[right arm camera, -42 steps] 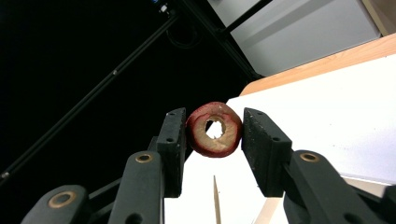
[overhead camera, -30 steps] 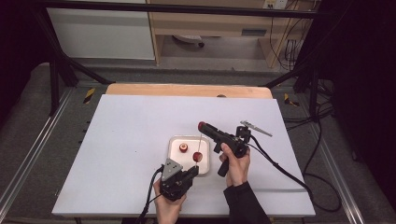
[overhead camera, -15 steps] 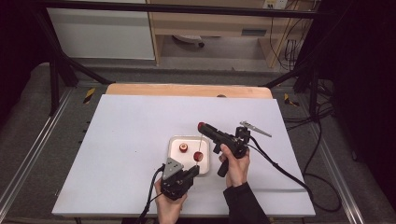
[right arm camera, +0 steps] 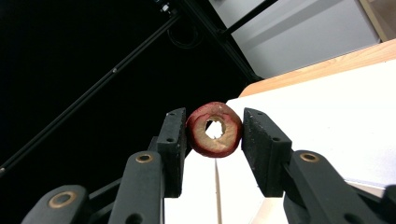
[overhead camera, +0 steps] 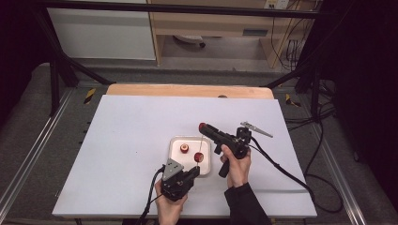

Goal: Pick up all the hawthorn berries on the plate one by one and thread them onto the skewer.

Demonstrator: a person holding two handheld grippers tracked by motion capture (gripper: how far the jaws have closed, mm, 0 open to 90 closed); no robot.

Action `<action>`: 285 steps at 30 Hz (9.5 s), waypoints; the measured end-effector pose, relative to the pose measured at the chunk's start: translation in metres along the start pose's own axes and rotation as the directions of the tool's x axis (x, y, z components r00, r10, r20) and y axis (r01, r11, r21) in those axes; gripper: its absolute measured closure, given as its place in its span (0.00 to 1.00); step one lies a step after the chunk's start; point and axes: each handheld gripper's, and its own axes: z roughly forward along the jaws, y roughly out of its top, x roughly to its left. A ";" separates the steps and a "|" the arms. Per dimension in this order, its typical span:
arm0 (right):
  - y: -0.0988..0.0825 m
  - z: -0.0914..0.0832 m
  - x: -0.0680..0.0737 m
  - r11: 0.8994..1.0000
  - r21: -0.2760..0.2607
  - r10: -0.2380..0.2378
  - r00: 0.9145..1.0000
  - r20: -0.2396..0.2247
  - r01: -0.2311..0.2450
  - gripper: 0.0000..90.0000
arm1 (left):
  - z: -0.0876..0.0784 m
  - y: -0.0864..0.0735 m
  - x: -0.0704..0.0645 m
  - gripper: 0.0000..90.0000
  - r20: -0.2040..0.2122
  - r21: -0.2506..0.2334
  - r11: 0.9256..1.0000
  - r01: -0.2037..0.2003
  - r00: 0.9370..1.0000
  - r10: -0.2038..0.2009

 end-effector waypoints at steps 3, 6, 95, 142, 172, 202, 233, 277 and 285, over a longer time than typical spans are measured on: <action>0.000 0.000 0.000 1.000 -0.002 -0.005 1.000 0.000 0.005 0.68 | 0.000 0.000 0.000 0.98 0.001 -0.001 1.000 0.000 1.000 0.000; 0.000 0.000 0.000 1.000 0.001 -0.002 1.000 0.001 0.002 0.68 | 0.000 0.000 0.000 0.98 0.001 0.000 1.000 -0.002 1.000 0.002; -0.013 0.079 -0.020 0.502 0.751 -0.627 0.778 -0.025 0.429 0.09 | -0.064 -0.023 0.093 0.98 -0.083 0.110 0.981 -0.162 0.982 0.172; -0.028 0.157 -0.030 0.041 0.814 -0.644 0.638 -0.422 0.579 0.58 | -0.066 -0.025 0.100 0.97 -0.081 0.139 0.976 -0.165 0.981 0.177; -0.001 0.138 -0.007 0.349 0.829 -0.569 0.802 -0.182 0.436 0.67 | -0.066 -0.025 0.095 0.98 -0.069 0.105 0.986 -0.129 0.988 0.137; 0.009 -0.001 -0.029 0.972 0.237 -0.013 0.999 0.038 0.003 0.67 | -0.020 -0.024 0.018 0.98 0.004 0.057 0.989 -0.137 0.991 0.137; 0.003 -0.011 -0.022 0.975 0.166 -0.152 0.988 0.015 0.148 0.67 | -0.005 -0.013 0.003 0.98 0.012 0.082 0.993 -0.085 0.996 0.085; -0.020 -0.006 -0.009 0.814 0.259 -0.547 0.836 0.039 0.520 0.67 | 0.003 -0.014 0.002 0.98 0.050 0.181 0.980 0.082 0.994 -0.093; -0.026 -0.005 -0.009 0.816 0.293 -0.526 0.850 0.022 0.498 0.67 | 0.005 -0.011 0.010 0.98 0.034 0.169 0.983 0.068 0.997 -0.075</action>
